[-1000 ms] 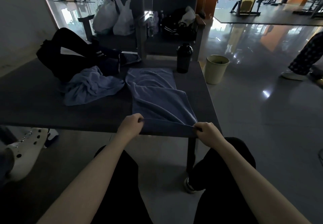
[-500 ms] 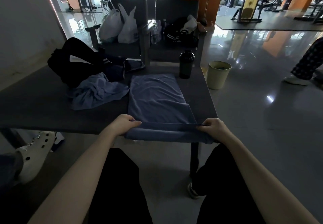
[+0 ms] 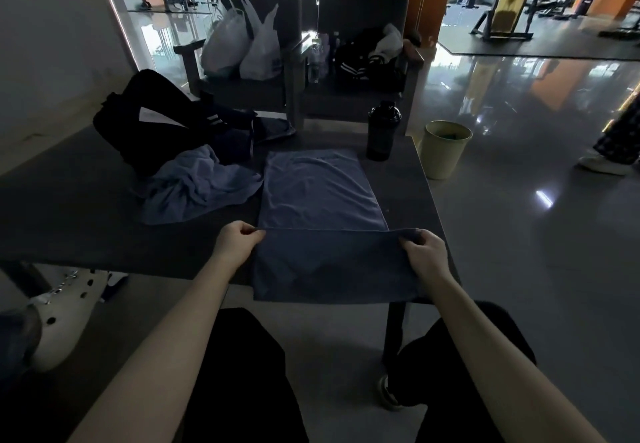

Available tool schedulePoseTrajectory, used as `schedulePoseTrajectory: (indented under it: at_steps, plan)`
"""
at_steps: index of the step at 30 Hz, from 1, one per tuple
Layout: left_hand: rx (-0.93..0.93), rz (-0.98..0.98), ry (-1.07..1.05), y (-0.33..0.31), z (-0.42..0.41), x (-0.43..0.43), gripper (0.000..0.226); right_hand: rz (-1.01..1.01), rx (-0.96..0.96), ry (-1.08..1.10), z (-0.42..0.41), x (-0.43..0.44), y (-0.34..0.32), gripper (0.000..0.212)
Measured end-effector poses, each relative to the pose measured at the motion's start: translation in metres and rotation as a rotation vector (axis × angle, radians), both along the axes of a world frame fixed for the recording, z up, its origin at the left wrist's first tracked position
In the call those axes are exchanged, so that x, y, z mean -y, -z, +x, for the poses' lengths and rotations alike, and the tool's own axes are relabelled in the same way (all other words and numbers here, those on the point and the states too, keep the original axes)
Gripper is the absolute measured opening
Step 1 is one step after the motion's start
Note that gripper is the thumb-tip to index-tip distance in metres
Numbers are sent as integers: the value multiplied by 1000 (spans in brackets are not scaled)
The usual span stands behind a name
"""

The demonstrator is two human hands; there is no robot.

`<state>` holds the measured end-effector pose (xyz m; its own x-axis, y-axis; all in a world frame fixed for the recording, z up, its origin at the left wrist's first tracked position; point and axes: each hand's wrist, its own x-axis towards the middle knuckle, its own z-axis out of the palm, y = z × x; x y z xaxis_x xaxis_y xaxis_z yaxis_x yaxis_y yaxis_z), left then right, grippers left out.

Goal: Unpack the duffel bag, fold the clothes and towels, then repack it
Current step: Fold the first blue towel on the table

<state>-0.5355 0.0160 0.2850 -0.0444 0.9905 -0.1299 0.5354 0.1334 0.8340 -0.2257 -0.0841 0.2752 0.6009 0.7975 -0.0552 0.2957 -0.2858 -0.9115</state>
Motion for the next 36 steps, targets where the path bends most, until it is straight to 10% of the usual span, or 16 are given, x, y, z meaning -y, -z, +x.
schedulePoseTrajectory:
  at_steps: [19,36]
  plan:
    - [-175,48,-123,23,25,-109,19,-71,170,-1,0,-125,15,26]
    - [-381,-147,12,40,26,-40,36,-351,516,-42,-22,-59,28,34]
